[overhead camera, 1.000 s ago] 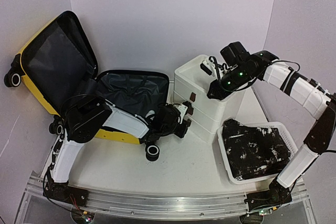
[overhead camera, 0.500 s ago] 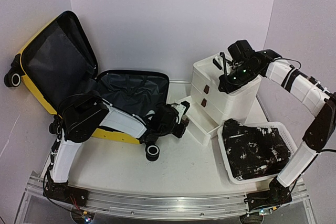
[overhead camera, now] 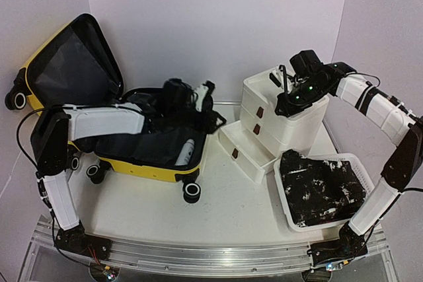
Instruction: Open, take out, and arrange the luggage
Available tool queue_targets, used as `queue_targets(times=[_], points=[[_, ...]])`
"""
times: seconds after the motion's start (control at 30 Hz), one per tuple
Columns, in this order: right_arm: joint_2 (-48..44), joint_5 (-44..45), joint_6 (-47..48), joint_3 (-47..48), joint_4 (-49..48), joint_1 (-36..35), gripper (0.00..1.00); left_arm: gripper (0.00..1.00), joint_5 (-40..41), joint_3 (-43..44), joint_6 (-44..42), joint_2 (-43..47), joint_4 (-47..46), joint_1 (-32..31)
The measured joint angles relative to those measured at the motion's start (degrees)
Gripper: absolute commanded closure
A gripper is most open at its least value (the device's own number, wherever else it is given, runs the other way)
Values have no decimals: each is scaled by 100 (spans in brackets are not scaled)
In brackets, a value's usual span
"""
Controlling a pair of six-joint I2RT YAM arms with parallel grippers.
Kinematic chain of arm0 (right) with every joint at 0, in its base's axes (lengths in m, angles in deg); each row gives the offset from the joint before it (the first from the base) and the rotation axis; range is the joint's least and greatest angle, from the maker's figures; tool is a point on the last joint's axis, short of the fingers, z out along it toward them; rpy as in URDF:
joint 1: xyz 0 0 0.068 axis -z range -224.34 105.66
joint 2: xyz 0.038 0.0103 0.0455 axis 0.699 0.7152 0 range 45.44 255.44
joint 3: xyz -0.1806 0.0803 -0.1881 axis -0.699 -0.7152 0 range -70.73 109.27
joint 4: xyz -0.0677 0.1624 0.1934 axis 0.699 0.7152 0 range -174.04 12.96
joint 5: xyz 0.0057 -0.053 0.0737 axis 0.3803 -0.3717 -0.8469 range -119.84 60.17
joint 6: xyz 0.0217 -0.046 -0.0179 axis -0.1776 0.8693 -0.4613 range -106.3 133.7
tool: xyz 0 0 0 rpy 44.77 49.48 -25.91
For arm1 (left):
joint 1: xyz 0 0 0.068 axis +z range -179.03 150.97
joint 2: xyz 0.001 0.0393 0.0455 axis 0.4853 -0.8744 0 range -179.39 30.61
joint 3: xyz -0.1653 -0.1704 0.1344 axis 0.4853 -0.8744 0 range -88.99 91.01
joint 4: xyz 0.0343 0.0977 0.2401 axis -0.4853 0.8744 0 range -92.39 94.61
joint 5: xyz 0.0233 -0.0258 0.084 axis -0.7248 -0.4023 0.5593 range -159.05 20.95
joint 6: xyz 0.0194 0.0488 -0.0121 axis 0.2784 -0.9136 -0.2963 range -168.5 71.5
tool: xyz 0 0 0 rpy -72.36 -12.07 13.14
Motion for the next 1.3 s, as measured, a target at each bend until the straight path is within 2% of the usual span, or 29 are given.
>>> queue_targets(times=[0.1,0.17,0.27,0.37,0.57,0.63,0.8,0.9,1.13,1.3], points=[[0,-22,-4,-11,-9,11,100,29,-278,470,302,109,544,813],[-2,-63,-11,-11,-9,22,100,34,-343,835,439,-57,1060,1329],[-2,-111,-20,-11,-11,39,100,36,-190,1550,557,-629,2079,1659],[-2,-140,-22,-11,-11,52,100,36,-42,2035,614,-1220,2785,1596],[-2,-162,-24,-11,-11,57,100,36,42,2253,772,-1965,3757,1351],[0,-184,-24,-11,-11,63,100,40,66,2396,815,-2159,3989,1307],[-2,-219,-28,-9,-9,74,100,62,227,2739,885,-2490,4343,1287],[-2,-238,-37,-9,-9,85,100,71,426,2763,874,-2503,4452,1272],[0,-271,-107,-9,-7,87,100,75,1082,2754,870,-2188,4645,1255],[0,-282,-114,-9,-9,87,100,78,970,2741,1049,-1373,4409,1397]])
